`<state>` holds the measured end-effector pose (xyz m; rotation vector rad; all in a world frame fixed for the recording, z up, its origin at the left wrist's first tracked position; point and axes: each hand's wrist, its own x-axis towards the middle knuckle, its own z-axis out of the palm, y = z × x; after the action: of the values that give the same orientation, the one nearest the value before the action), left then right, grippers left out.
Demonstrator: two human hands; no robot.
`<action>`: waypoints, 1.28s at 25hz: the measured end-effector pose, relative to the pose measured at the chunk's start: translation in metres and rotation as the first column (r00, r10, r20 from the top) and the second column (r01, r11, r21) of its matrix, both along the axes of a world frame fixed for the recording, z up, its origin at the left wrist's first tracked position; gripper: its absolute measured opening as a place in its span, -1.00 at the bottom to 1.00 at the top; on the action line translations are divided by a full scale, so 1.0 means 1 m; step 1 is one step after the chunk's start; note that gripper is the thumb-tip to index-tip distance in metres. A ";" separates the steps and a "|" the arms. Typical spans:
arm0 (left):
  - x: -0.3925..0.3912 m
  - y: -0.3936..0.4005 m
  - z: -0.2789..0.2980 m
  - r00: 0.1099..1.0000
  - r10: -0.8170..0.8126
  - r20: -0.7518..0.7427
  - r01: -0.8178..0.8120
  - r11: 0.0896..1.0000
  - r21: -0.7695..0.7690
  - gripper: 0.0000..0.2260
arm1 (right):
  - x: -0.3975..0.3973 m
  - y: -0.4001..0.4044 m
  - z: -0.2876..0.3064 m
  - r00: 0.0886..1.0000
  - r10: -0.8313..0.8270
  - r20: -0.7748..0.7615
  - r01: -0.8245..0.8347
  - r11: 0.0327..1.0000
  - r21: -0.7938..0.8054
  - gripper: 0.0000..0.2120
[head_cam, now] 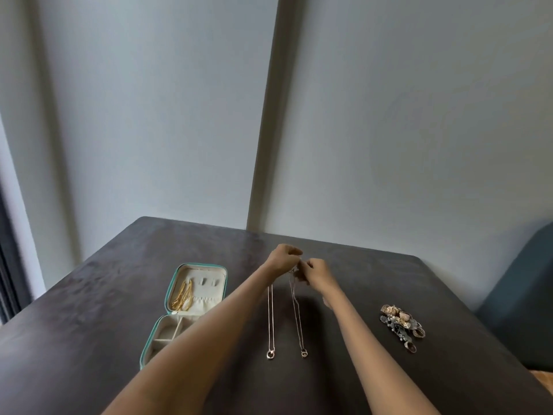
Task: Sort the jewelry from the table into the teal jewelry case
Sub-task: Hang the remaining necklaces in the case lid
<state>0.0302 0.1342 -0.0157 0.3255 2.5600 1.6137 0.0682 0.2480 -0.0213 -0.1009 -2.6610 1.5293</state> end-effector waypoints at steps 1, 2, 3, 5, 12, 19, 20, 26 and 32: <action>0.012 0.001 0.007 0.998 -0.053 0.036 0.049 0.993 0.105 -0.74 | 0.007 0.002 0.008 0.999 0.035 0.013 -0.034 0.991 -0.127 -0.72; 0.025 0.002 0.014 0.990 -0.114 0.078 0.096 0.973 0.210 -0.79 | 0.016 0.004 0.016 0.997 0.070 0.019 -0.065 0.977 -0.202 -0.71; 0.038 0.001 0.022 0.979 -0.173 0.106 0.136 0.948 0.289 -0.76 | 0.026 0.005 0.027 0.995 0.095 0.024 -0.086 0.964 -0.251 -0.71; 0.059 0.000 0.035 0.950 -0.277 0.147 0.210 0.910 0.358 -0.63 | 0.048 0.006 0.048 0.992 0.113 0.056 -0.091 0.948 -0.304 -0.69; 0.114 -0.018 0.076 0.934 -0.252 0.252 0.162 0.930 0.330 -0.55 | 0.107 -0.006 0.100 0.999 0.023 0.039 -0.008 0.943 -0.334 -0.82; 0.146 -0.052 0.094 0.904 -0.369 0.214 0.232 0.847 0.479 -0.62 | 0.128 -0.015 0.114 0.983 -0.151 -0.102 0.114 0.948 -0.296 -0.76; 0.149 -0.054 0.096 0.911 -0.365 0.191 0.207 0.805 0.556 -0.67 | 0.128 -0.016 0.111 0.977 -0.177 -0.121 0.140 0.953 -0.270 -0.72; 0.152 -0.062 0.097 0.960 -0.268 0.077 0.039 0.400 0.916 -0.87 | 0.136 -0.032 0.081 0.996 -0.064 -0.066 0.057 0.993 -0.107 -0.68; 0.146 -0.061 0.084 0.999 -0.038 0.017 0.014 0.688 0.726 -0.78 | 0.158 -0.047 0.095 0.987 0.154 0.040 -0.151 0.985 -0.085 -0.76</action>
<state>0.1760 0.0731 0.0680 0.3756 1.7339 2.5360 0.2263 0.2007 0.0733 0.0654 -2.6983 1.7015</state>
